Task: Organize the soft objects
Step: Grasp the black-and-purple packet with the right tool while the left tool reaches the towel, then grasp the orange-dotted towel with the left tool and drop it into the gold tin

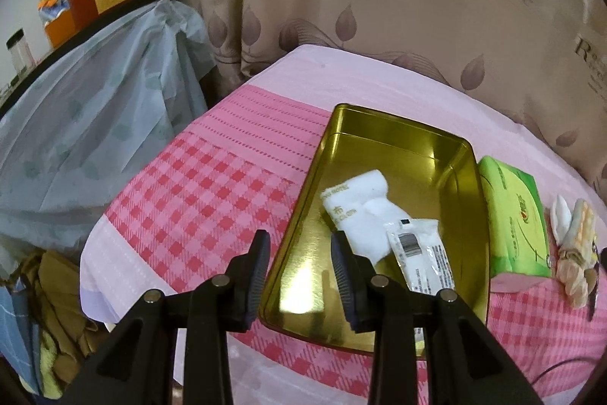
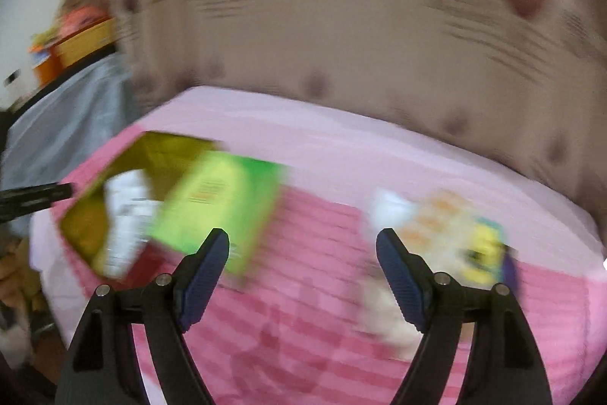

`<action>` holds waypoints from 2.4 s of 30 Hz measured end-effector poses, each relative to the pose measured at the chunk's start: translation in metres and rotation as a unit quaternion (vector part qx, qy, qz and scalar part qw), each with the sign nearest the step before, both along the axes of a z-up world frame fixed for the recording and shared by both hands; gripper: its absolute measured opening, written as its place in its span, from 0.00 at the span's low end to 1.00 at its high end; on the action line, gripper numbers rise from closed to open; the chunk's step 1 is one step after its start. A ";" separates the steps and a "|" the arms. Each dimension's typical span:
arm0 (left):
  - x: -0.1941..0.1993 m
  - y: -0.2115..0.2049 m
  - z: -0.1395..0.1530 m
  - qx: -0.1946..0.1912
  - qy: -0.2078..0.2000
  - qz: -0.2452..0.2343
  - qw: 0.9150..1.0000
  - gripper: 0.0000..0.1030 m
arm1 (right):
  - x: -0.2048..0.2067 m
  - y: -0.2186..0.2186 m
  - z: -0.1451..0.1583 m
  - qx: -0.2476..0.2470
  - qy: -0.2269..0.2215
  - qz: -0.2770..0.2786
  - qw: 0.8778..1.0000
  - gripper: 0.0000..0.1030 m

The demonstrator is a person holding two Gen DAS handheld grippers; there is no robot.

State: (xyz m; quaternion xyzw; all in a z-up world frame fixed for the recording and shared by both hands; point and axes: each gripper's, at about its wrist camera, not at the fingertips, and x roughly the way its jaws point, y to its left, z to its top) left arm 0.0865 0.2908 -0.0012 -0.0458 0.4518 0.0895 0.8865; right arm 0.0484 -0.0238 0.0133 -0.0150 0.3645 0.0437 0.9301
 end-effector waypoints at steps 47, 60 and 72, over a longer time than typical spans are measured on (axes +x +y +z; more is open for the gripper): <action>0.008 -0.383 -0.010 0.042 0.032 -0.453 0.890 0.50 | -0.039 -0.216 -0.106 0.015 0.078 -0.160 0.984 0.34; 0.050 -0.422 -0.046 0.064 0.068 -0.436 0.895 0.50 | -0.041 -0.214 -0.106 0.025 0.077 -0.155 0.985 0.37; 0.048 -0.416 -0.034 0.043 0.058 -0.434 0.898 0.14 | -0.040 -0.214 -0.106 0.030 0.077 -0.152 0.985 0.38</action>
